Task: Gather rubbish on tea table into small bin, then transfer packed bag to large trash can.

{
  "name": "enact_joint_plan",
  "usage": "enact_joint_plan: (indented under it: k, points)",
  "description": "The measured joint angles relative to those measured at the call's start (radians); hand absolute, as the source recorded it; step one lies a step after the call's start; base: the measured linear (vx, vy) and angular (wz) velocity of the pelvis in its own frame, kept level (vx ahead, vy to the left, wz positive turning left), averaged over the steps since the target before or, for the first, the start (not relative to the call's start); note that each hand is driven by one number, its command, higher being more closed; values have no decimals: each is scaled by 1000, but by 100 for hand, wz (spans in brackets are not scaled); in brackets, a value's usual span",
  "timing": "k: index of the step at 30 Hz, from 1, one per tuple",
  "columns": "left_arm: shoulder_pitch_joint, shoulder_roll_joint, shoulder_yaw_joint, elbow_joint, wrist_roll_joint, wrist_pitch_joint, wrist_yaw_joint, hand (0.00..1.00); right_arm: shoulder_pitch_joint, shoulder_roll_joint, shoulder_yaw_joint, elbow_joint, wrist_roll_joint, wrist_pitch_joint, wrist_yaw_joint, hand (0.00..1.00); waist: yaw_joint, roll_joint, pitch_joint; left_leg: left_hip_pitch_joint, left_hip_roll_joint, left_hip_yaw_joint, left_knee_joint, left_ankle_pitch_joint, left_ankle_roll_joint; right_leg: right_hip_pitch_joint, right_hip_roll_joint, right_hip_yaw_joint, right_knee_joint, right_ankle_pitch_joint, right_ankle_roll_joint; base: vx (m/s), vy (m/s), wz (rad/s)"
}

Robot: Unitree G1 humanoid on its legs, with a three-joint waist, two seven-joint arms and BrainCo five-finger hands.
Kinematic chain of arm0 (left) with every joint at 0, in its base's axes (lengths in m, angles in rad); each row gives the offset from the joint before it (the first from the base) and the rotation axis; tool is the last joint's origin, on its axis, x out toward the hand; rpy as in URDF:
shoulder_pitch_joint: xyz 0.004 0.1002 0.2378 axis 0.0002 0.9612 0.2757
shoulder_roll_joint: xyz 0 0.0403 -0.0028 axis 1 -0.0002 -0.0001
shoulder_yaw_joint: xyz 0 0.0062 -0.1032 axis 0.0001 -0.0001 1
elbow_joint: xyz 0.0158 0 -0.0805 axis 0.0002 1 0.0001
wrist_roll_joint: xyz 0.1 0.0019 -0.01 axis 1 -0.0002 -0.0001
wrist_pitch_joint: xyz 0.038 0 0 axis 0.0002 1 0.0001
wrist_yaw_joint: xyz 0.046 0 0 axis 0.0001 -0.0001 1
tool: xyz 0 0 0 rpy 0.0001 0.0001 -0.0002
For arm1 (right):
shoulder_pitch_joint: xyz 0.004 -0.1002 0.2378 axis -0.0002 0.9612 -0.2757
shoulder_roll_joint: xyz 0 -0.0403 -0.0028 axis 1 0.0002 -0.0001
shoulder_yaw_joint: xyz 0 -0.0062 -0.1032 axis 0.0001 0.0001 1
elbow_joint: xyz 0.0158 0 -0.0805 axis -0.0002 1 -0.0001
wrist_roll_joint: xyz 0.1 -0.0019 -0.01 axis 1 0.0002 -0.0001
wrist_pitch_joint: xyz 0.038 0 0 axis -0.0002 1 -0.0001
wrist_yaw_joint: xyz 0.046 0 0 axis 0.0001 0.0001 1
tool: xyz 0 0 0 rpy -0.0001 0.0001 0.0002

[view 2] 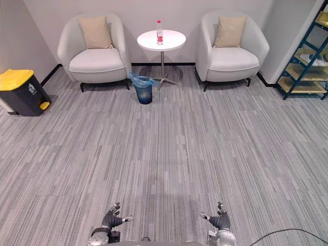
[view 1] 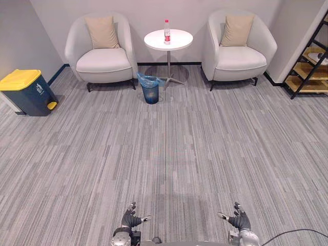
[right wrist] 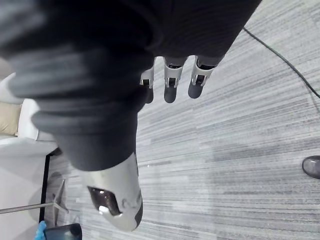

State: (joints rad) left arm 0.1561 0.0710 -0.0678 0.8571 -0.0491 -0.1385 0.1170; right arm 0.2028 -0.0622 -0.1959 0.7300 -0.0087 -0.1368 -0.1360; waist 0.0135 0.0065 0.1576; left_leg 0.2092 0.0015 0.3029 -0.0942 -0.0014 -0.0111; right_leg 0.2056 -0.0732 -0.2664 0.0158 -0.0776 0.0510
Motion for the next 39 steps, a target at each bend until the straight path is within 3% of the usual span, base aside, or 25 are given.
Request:
enact_joint_plan:
  k: [17, 39]
  points:
    - [16, -8, 78, 17, -51, -1, -1, 0, -8, -7, -35, 43, 28, 7, 4, 0, 1, 8, 2, 1, 0, 3, -3, -1, 0, 0, 0, 2, -1, 0, 0, 0, 0, 0]
    - [40, -8, 30, -45, -56, 0, -2, 0, 2, -1, -43, -11, 47, 8, -1, 0, 2, 17, 0, -29, 1, 14, -1, -3, 2, -30, 1, 14, -3, 0, 0, 1, 1, -1]
